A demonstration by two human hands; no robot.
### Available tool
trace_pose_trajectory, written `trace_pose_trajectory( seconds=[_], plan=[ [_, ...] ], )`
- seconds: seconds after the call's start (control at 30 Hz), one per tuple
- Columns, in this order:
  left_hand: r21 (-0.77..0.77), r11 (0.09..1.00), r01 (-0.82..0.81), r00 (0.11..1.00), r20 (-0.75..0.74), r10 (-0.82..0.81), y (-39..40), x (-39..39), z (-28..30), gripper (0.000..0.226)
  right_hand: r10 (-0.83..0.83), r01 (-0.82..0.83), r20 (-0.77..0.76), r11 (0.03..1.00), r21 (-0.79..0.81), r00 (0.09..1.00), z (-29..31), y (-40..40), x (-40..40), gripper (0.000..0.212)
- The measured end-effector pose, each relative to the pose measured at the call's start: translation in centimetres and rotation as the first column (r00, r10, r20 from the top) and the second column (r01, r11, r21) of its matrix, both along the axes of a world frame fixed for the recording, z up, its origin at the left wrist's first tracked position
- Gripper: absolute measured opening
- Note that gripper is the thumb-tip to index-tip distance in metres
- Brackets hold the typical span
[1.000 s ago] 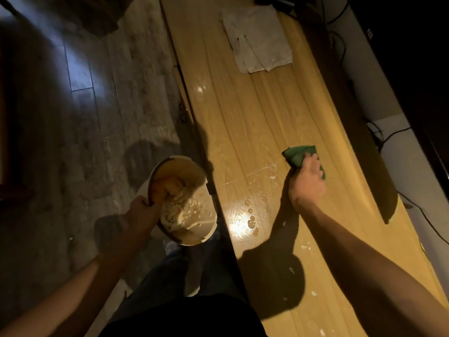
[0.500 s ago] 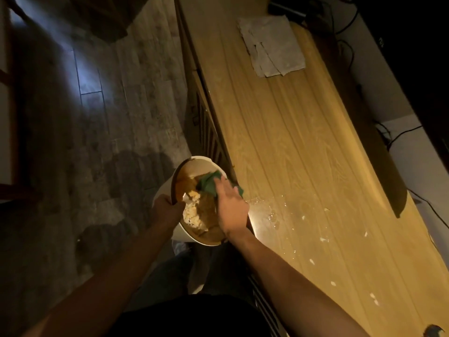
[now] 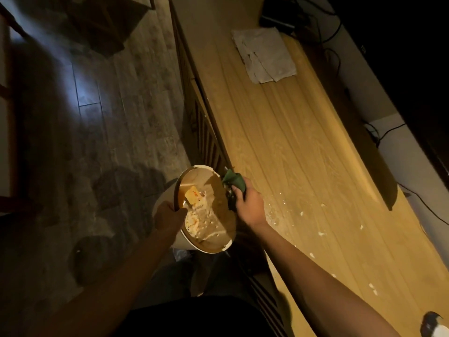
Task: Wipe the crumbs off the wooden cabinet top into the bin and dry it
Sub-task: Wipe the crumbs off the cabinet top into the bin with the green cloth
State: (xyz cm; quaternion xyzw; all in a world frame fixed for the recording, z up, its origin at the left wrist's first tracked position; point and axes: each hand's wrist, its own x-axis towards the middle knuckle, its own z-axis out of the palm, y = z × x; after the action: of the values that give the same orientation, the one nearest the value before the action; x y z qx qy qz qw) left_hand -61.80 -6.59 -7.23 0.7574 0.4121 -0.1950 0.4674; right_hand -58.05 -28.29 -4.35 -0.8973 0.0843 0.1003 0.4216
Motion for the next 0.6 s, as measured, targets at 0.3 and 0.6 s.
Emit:
trace_pose_trajectory(
  seconds=[0.3, 0.6],
  plan=[
    [0.025, 0.999, 0.035, 0.999, -0.028, -0.035, -1.5, -0.3, -0.6, 0.049, -0.233, 0.224, 0.117, 0.971, 0.083, 0.965, 3.4, -11.5, 3.9, 0.033],
    [0.128, 0.991, -0.038, 0.999, -0.022, 0.042, -2.3, -0.8, -0.6, 0.051, -0.495, 0.49, 0.043, 0.839, -0.238, 0.868, 3.8, -31.1, 9.0, 0.045]
  ],
)
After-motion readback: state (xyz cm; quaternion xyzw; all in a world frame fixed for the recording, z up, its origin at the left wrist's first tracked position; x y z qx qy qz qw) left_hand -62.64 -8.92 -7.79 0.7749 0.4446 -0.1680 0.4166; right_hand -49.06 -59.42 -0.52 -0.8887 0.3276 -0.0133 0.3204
